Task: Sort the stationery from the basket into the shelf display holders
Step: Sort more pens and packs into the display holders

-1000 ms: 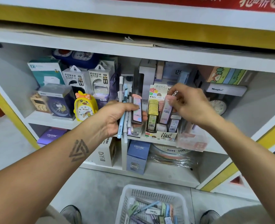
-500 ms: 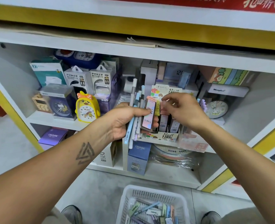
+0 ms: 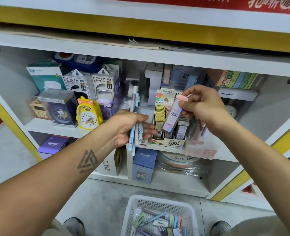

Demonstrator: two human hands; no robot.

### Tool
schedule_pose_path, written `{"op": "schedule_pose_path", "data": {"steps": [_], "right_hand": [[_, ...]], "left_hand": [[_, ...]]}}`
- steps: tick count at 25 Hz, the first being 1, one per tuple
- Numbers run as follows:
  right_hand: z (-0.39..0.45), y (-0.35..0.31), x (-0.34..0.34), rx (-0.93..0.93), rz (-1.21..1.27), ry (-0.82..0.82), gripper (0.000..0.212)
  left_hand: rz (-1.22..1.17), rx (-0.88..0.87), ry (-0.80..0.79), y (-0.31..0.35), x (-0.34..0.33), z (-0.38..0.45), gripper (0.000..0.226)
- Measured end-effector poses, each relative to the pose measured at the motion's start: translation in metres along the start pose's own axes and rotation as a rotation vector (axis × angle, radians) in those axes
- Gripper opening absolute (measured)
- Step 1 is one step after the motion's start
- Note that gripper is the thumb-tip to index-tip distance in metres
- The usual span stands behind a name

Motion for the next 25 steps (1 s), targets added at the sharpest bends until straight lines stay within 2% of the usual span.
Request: {"op": "schedule_pose_path", "data": {"steps": [2,4,7,10,12,14,16,18,22,25], "right_hand": [[0.000,-0.006,-0.001,0.125,-0.304,-0.066,0.018],[-0.006,-0.003,-0.016,0.200,-0.502,-0.181,0.015],[-0.012,0.000,-0.029,0.257,-0.635,-0.263,0.007],[-0.009,-0.003,-0.027,0.293,-0.716,-0.222,0.010],[-0.007,-0.002,-0.023,0.211,-0.508,-0.157,0.007],[-0.009,0.005,-0.027,0.036,-0.088,-0.117,0.009],[-0.014,0.007,-0.034,-0.094,0.249,-0.099,0.020],[-0.015,0.003,-0.033,-0.130,0.430,-0.073,0.022],[-0.012,0.008,0.009,-0.140,0.475,0.081,0.017],[-0.015,0.014,0.058,-0.077,0.277,0.208,0.018]], "left_hand": [[-0.044,0.003,0.067,0.000,0.009,0.003,0.009],[-0.065,0.026,0.054,-0.002,0.008,0.003,0.004],[-0.027,0.057,-0.028,-0.005,-0.004,0.002,0.006],[0.010,0.057,-0.136,-0.007,-0.018,0.000,0.005],[0.033,0.066,-0.211,-0.008,-0.026,-0.003,0.009],[0.062,0.081,-0.288,-0.010,-0.035,-0.007,0.018],[0.090,0.098,-0.349,-0.012,-0.047,-0.012,0.024],[0.109,0.102,-0.360,-0.014,-0.054,-0.015,0.023],[0.043,0.132,-0.361,-0.016,-0.061,-0.018,0.020],[0.056,0.143,-0.243,-0.019,-0.057,-0.011,0.012]]}}
Point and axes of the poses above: each hand's wrist, its own z-axis towards the middle knuckle, its own x-axis out of the back of the hand, y = z × x, the point moved 9 cm from there along z, towards the middle knuckle, and after that the axes turned 11 degrees about x, right-handed, at the moved point
